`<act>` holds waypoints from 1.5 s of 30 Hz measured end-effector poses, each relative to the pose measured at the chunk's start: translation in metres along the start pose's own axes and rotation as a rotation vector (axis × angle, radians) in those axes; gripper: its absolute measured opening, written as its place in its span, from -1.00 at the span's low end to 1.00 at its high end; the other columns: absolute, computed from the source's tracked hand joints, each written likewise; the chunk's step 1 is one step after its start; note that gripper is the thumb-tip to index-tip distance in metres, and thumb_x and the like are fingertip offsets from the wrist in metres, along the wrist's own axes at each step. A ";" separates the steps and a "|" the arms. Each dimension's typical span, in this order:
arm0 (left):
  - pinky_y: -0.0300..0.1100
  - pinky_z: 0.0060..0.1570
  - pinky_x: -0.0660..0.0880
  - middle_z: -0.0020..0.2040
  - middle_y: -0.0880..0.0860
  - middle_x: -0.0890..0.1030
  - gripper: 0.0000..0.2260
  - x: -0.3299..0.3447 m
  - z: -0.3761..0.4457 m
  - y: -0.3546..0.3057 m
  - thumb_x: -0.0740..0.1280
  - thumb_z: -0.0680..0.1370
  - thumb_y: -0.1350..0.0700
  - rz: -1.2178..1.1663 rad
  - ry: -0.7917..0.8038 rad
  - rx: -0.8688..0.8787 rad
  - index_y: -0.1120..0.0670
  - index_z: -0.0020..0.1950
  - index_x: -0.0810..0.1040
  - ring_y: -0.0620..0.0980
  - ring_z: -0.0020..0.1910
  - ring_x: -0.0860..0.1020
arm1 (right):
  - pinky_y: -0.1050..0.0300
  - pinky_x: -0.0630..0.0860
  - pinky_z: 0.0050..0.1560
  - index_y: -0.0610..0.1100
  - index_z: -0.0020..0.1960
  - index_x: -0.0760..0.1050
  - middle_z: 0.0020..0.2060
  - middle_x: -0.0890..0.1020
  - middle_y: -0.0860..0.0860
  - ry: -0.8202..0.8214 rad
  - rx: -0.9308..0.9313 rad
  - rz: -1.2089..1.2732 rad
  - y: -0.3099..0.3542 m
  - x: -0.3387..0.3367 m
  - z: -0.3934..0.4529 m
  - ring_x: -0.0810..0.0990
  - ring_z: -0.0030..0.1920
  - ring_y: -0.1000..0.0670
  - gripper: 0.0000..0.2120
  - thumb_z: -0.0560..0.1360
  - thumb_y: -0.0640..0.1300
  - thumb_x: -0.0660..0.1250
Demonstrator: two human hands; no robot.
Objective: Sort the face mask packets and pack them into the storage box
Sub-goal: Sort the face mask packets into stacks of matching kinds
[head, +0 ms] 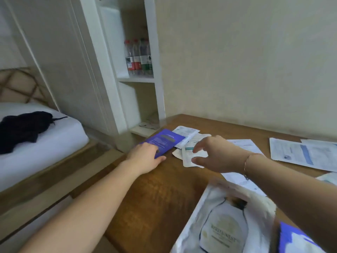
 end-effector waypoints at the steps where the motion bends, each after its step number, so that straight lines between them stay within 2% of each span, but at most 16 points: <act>1: -0.08 -0.03 0.47 0.14 0.00 0.61 -0.63 0.002 0.000 0.000 0.22 0.57 -0.26 0.053 -0.011 0.014 -0.04 0.17 0.58 0.08 0.12 0.56 | 0.12 0.44 0.19 0.03 0.27 0.53 0.24 0.57 0.05 0.025 -0.004 -0.023 0.001 0.005 0.007 0.47 0.25 0.00 -0.63 0.53 0.15 0.28; 9: -0.12 -0.25 0.27 0.03 0.10 0.67 -0.76 -0.010 -0.035 -0.022 0.14 0.64 0.08 0.467 -0.174 0.277 0.07 0.06 0.59 0.17 -0.01 0.64 | 0.09 0.47 0.05 0.00 0.29 0.47 0.16 0.58 0.03 -0.027 -0.196 -0.144 0.031 0.023 0.034 0.53 0.19 -0.07 -0.63 0.49 -0.03 0.26; 11: -0.15 -0.37 0.25 -0.19 0.09 0.68 -0.90 -0.016 -0.056 -0.026 0.37 0.52 0.07 0.464 -0.256 0.347 0.08 -0.13 0.61 0.12 -0.25 0.66 | 0.01 0.50 0.11 0.05 0.26 0.48 0.16 0.59 0.03 -0.051 -0.258 -0.207 0.043 0.025 0.039 0.54 0.17 -0.09 -0.66 0.49 -0.02 0.24; 14: -0.29 -0.53 0.26 -0.51 0.05 0.54 -0.73 -0.012 -0.073 -0.024 0.62 0.20 0.09 0.399 -0.436 0.415 0.07 -0.42 0.52 0.07 -0.59 0.52 | 0.07 0.48 0.00 0.06 0.14 0.52 0.07 0.61 -0.03 0.014 -0.260 -0.279 0.053 0.036 0.046 0.55 0.09 -0.14 -0.76 0.51 -0.01 0.20; 18: -0.25 -0.55 0.33 -0.48 0.02 0.55 -0.78 -0.015 -0.087 -0.028 0.56 0.29 0.10 0.246 -0.642 0.484 0.05 -0.40 0.52 0.07 -0.56 0.54 | -0.06 0.57 0.02 0.21 0.26 0.48 0.10 0.61 -0.03 0.119 -0.279 -0.219 0.057 0.050 0.049 0.58 0.07 -0.11 -0.67 0.56 -0.07 0.20; 20: -0.18 -0.44 0.49 -0.30 0.02 0.66 -0.82 -0.021 -0.096 -0.021 0.44 0.46 -0.03 0.035 -0.743 0.512 0.06 -0.25 0.63 0.03 -0.36 0.64 | -0.03 0.56 -0.01 0.21 0.25 0.52 0.07 0.63 -0.03 0.075 -0.307 -0.192 0.056 0.044 0.045 0.59 0.05 -0.11 -0.71 0.59 -0.02 0.19; 22: -0.15 0.09 0.57 0.17 -0.01 0.65 -0.56 -0.030 -0.100 -0.010 0.38 0.49 -0.23 -0.392 -0.676 0.505 0.06 0.19 0.62 -0.10 0.14 0.62 | 0.06 0.52 -0.12 0.15 0.17 0.59 -0.05 0.67 -0.02 -0.084 -0.308 -0.131 0.046 0.028 0.040 0.60 -0.04 -0.10 -0.77 0.60 0.00 0.22; 24: -0.23 0.41 0.32 0.48 -0.07 0.38 -0.25 -0.036 -0.097 0.002 0.40 0.41 -0.31 -0.915 -0.567 0.378 -0.02 0.51 0.30 -0.14 0.45 0.36 | 0.13 0.46 -0.19 -0.03 0.03 0.68 -0.24 0.68 -0.01 -0.251 -0.241 0.108 0.029 0.008 0.033 0.58 -0.22 -0.01 -0.83 0.57 -0.06 0.32; 26: -0.18 0.41 0.31 0.52 -0.10 0.33 -0.10 -0.033 -0.087 0.001 0.50 0.34 -0.25 -1.323 -0.414 0.174 -0.11 0.55 0.12 -0.15 0.47 0.34 | 0.13 0.51 -0.12 -0.24 -0.03 0.66 -0.24 0.70 -0.12 -0.257 -0.123 0.609 0.013 -0.007 0.024 0.54 -0.24 0.10 -0.81 0.55 -0.12 0.37; 29: -0.12 0.09 0.58 0.23 0.02 0.64 -0.32 -0.022 -0.076 -0.020 0.56 0.36 0.02 -1.656 -0.111 -0.016 0.07 0.42 0.39 -0.01 0.19 0.62 | 0.01 0.65 -0.09 -0.29 0.09 0.62 -0.01 0.70 -0.20 -0.089 0.007 1.222 0.012 -0.012 0.005 0.68 -0.06 -0.06 -0.80 0.56 -0.20 0.31; 31: -0.09 -0.05 0.63 0.08 0.05 0.71 -0.59 -0.018 -0.079 -0.035 0.47 0.37 0.08 -1.674 -0.039 -0.039 0.09 0.20 0.57 0.06 0.06 0.67 | -0.06 0.65 -0.05 -0.30 0.14 0.59 0.02 0.69 -0.20 -0.043 0.060 1.324 0.011 -0.010 -0.002 0.69 0.00 -0.15 -0.77 0.56 -0.21 0.29; 34: -0.03 0.09 0.60 0.09 0.10 0.70 -0.77 -0.011 -0.084 -0.046 0.42 0.48 0.18 -1.677 -0.003 -0.025 0.14 0.13 0.63 0.09 0.10 0.67 | -0.16 0.60 0.09 -0.31 0.14 0.58 0.04 0.68 -0.23 -0.013 0.132 1.361 0.003 -0.004 -0.009 0.67 0.04 -0.22 -0.77 0.56 -0.23 0.29; 36: -0.02 0.15 0.58 0.11 0.09 0.70 -0.81 -0.012 -0.088 -0.050 0.38 0.53 0.26 -1.638 0.026 -0.003 0.14 0.14 0.64 0.08 0.12 0.66 | -0.12 0.61 0.02 -0.30 0.14 0.59 0.03 0.68 -0.21 -0.045 0.171 1.360 -0.004 -0.007 -0.012 0.66 0.00 -0.20 -0.77 0.54 -0.22 0.32; 39: 0.09 0.23 0.53 0.14 0.10 0.68 -0.74 -0.020 -0.096 -0.054 0.39 0.52 0.25 -1.587 0.039 0.038 0.16 0.21 0.60 0.10 0.15 0.65 | 0.01 0.60 -0.21 -0.21 0.10 0.60 -0.08 0.68 -0.15 -0.176 0.178 1.391 -0.015 -0.025 -0.017 0.65 -0.14 -0.12 -0.84 0.54 -0.23 0.33; 43: -0.03 0.06 0.61 0.05 0.15 0.71 -0.29 -0.042 -0.116 -0.063 0.51 0.40 0.24 -1.583 -0.054 0.110 -0.08 0.46 0.30 0.11 0.05 0.68 | 0.01 0.63 -0.19 -0.09 0.15 0.52 -0.18 0.69 -0.12 -0.294 0.199 1.458 -0.032 -0.045 -0.032 0.66 -0.24 -0.06 -0.73 0.51 -0.34 0.33; 45: -0.13 0.03 0.58 0.03 0.10 0.71 -0.26 -0.053 -0.131 -0.070 0.53 0.39 0.27 -1.480 -0.115 0.190 -0.15 0.45 0.31 0.07 0.04 0.68 | -0.01 0.63 -0.15 -0.09 0.16 0.52 -0.15 0.69 -0.14 -0.298 0.202 1.477 -0.039 -0.049 -0.046 0.65 -0.21 -0.08 -0.72 0.51 -0.35 0.32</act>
Point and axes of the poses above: each hand's wrist, its own z-axis towards the middle knuckle, its own x-axis out of the palm, y = z × x, the point moved 3 cm from there along z, towards the middle knuckle
